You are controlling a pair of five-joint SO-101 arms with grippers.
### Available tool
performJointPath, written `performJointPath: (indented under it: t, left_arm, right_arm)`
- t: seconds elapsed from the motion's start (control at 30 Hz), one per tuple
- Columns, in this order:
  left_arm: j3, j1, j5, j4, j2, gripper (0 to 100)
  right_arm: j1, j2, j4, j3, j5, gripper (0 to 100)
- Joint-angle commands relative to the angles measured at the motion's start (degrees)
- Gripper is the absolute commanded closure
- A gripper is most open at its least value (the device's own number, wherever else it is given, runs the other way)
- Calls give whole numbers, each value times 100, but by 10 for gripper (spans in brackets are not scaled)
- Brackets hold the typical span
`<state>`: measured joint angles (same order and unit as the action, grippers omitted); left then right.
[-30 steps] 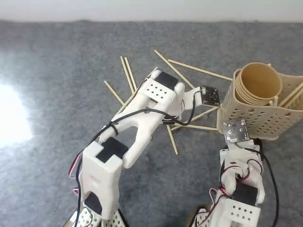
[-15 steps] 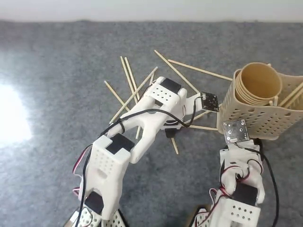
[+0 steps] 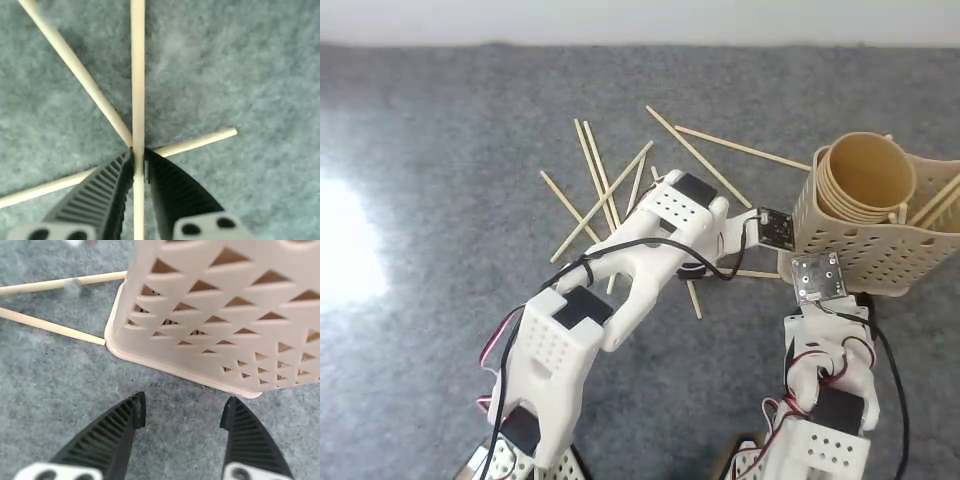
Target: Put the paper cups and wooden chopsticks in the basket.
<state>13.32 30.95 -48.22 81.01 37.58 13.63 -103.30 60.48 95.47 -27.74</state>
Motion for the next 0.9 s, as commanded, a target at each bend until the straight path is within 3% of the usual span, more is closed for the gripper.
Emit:
performJointPath:
  t: [0.0,0.27,0.87]
  left_arm:
    - [-31,-9,-229,299,-18,988]
    - [-31,-26,-176,730,-932,991]
    - [-31,26,1749,686,-4378,991]
  right_arm:
    - [-22,-40,-101,79,53,751]
    - [-22,-40,-101,79,53,751]
    - [-4,-40,-66,79,70,754]
